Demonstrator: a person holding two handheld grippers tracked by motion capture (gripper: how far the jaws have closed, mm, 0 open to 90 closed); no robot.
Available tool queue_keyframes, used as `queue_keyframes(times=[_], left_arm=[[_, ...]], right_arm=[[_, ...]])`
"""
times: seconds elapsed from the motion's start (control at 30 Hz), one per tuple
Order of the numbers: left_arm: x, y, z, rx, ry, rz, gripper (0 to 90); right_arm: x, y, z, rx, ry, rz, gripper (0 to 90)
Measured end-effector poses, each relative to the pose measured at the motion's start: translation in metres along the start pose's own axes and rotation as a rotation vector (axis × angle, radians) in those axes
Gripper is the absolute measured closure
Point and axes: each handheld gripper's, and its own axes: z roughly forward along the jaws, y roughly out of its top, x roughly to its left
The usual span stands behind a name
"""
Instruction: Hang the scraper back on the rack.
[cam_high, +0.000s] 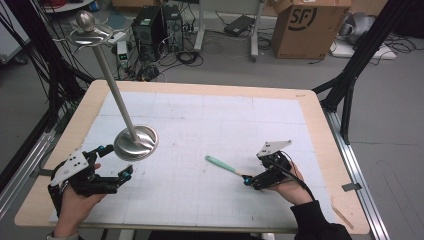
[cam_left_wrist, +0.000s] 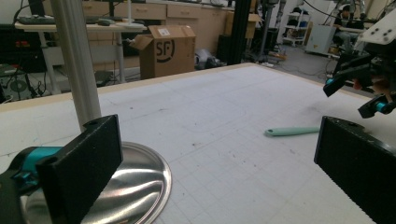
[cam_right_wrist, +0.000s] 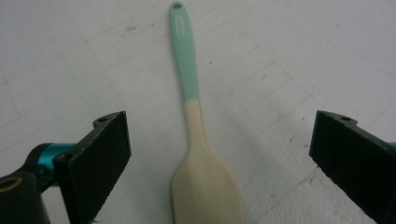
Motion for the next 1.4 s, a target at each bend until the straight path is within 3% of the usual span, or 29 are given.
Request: queue_keyframes(times=[0.17,0.23,0.27,0.5,0.63,0.7,1.03,1.23,1.4], left_arm=[[0.0,-0.001,0.0,0.002,-0.003,-0.003,1.7],[0.001,-0.002,0.0,0.002,-0.002,-0.007,1.7],[0.001,-0.002,-0.001,0.001,0.001,-0.008,1.7],[0.002,0.001,-0.004,-0.015,0.005,-0.011,1.7],[0.003,0.0,-0.005,-0.015,0.006,-0.014,1.7],[0.004,0.0,-0.005,-0.016,0.012,-0.013,1.7],[0.004,0.0,-0.007,-0.021,0.017,-0.013,1.7],[0.003,0.001,-0.006,-0.023,0.007,-0.021,1.7],[0.0,0.001,-0.003,-0.013,0.001,-0.012,1.7]], right_arm=[[0.001,0.011,0.014,0.101,0.022,-0.02,7.3],[0.001,0.016,0.018,0.134,0.044,-0.032,16.3],[0.001,0.018,0.021,0.147,0.052,-0.036,16.3],[0.002,0.032,0.032,0.242,0.022,-0.031,19.7],[0.002,0.037,0.036,0.27,0.022,-0.053,24.2],[0.003,0.04,0.04,0.314,-0.012,-0.083,26.2],[0.006,0.043,0.047,0.399,0.033,-0.108,41.6],[0.005,0.043,0.048,0.407,0.034,-0.117,45.8],[0.011,0.05,0.049,0.468,0.039,-0.144,60.9]])
